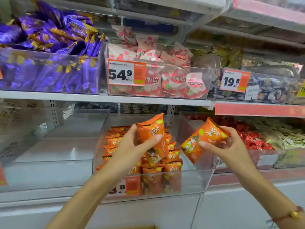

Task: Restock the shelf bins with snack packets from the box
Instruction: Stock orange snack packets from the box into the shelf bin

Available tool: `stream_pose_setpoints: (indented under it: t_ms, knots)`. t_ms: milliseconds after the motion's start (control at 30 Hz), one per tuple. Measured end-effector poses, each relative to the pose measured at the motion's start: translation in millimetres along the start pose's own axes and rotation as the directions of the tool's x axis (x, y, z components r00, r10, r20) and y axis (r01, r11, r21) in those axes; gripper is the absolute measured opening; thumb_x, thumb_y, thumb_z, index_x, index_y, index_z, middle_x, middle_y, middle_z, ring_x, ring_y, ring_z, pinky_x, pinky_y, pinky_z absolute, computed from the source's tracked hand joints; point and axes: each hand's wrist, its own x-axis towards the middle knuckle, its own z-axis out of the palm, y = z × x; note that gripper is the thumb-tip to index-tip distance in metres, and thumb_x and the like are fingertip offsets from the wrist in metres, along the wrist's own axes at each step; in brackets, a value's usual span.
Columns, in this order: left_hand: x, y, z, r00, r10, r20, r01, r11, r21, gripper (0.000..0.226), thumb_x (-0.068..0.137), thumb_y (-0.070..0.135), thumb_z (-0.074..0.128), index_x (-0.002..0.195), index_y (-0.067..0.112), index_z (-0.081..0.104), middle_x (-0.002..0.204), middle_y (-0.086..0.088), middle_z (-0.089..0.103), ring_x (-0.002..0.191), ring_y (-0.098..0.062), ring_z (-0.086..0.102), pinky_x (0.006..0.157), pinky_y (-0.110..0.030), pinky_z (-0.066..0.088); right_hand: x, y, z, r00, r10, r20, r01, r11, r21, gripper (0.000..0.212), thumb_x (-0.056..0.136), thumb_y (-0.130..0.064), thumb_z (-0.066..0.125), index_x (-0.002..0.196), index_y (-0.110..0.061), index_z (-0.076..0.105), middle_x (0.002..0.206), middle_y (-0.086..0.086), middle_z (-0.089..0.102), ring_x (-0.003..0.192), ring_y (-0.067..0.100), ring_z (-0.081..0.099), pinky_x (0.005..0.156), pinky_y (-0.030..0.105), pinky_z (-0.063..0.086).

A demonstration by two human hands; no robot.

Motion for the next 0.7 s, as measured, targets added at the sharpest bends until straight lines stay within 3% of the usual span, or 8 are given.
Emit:
stream_pose_setpoints:
  t_ms: [67,133,233,367,467,567,633,700]
  knots:
    - [33.2,2.2,13.0,0.993,0.02,0.117,-0.031,0.995,0.09,0.03,0.076,0.037,0.071,0.105,0.033,0.062,0.099,0.02,0.072,0.093,0.008,0.064,0.078,-0.009,0.05,17.4,11.9,-9.5,0.999,0.005,-0.052,-0.003,0.999,0.036,0.055,0.071,-0.006,0.078,0.115,-0.019,0.049,0.105,-0.001,0.065,0.08,0.004,0.065,0.063,0.015,0.052]
    - [59.5,2.4,19.5,0.988,-0.009,0.157,-0.014,0.989,0.144,0.023,0.081,0.035,0.07,0.103,0.035,0.063,0.102,0.017,0.071,0.097,0.005,0.062,0.073,-0.009,0.047,28.1,21.8,-12.5,0.997,0.017,-0.073,-0.01,0.996,0.088,0.046,0.076,-0.005,0.075,0.114,-0.016,0.051,0.102,-0.001,0.066,0.076,0.001,0.065,0.059,0.009,0.05]
    - [104.8,-11.1,30.4,0.976,-0.064,0.209,0.024,0.982,0.189,0.036,0.081,0.032,0.073,0.115,0.029,0.063,0.111,0.008,0.069,0.105,-0.006,0.063,0.081,-0.02,0.054,41.3,37.2,-17.2,0.995,0.017,-0.094,-0.006,0.994,0.11,0.044,0.078,-0.008,0.074,0.116,-0.013,0.052,0.101,-0.002,0.065,0.081,0.006,0.063,0.054,0.006,0.046]
    - [155.2,-35.8,44.3,0.968,-0.09,0.236,0.03,0.969,0.247,0.069,0.063,0.042,0.086,0.125,0.025,0.06,0.111,0.0,0.071,0.104,-0.014,0.067,0.094,-0.034,0.054,54.1,51.6,-13.7,0.998,-0.015,-0.067,0.019,0.997,0.071,0.056,0.074,-0.014,0.077,0.122,-0.019,0.048,0.108,-0.005,0.065,0.086,0.0,0.062,0.066,0.01,0.049]
    - [189.4,-46.8,57.1,0.977,-0.017,0.21,-0.054,0.942,0.33,0.06,0.073,0.034,0.081,0.126,0.021,0.057,0.108,0.006,0.067,0.101,-0.007,0.063,0.087,-0.02,0.051,58.5,62.8,-8.3,0.997,-0.083,-0.005,0.083,0.997,-0.002,0.071,0.06,-0.025,0.087,0.12,-0.027,0.048,0.111,-0.008,0.064,0.093,0.008,0.063,0.078,0.025,0.052]
    - [218.2,-55.4,66.3,0.976,0.017,0.217,-0.12,0.873,0.472,0.054,0.077,0.032,0.079,0.125,0.023,0.056,0.11,0.006,0.064,0.101,-0.008,0.061,0.081,-0.012,0.045,56.3,72.6,-5.5,0.99,-0.134,0.046,0.138,0.988,-0.075,0.071,0.054,-0.036,0.088,0.114,-0.037,0.048,0.106,-0.017,0.063,0.091,-0.004,0.061,0.077,0.016,0.049]
    - [234.1,-68.0,68.9,0.973,0.021,0.231,-0.15,0.815,0.559,0.056,0.076,0.033,0.08,0.125,0.02,0.059,0.116,0.006,0.063,0.105,-0.011,0.06,0.077,-0.005,0.044,55.9,79.8,-5.7,0.986,-0.156,0.052,0.161,0.98,-0.117,0.074,0.054,-0.047,0.09,0.115,-0.04,0.048,0.106,-0.016,0.063,0.096,-0.003,0.059,0.08,0.017,0.047]
    - [244.9,-82.8,69.0,0.976,0.0,0.218,-0.138,0.772,0.62,0.057,0.075,0.034,0.081,0.127,0.019,0.06,0.121,0.007,0.06,0.112,-0.014,0.058,0.088,-0.014,0.046,56.3,84.8,-5.2,0.985,-0.163,0.061,0.17,0.977,-0.132,0.073,0.052,-0.055,0.078,0.117,-0.04,0.048,0.109,-0.015,0.064,0.103,-0.001,0.058,0.083,0.02,0.046]
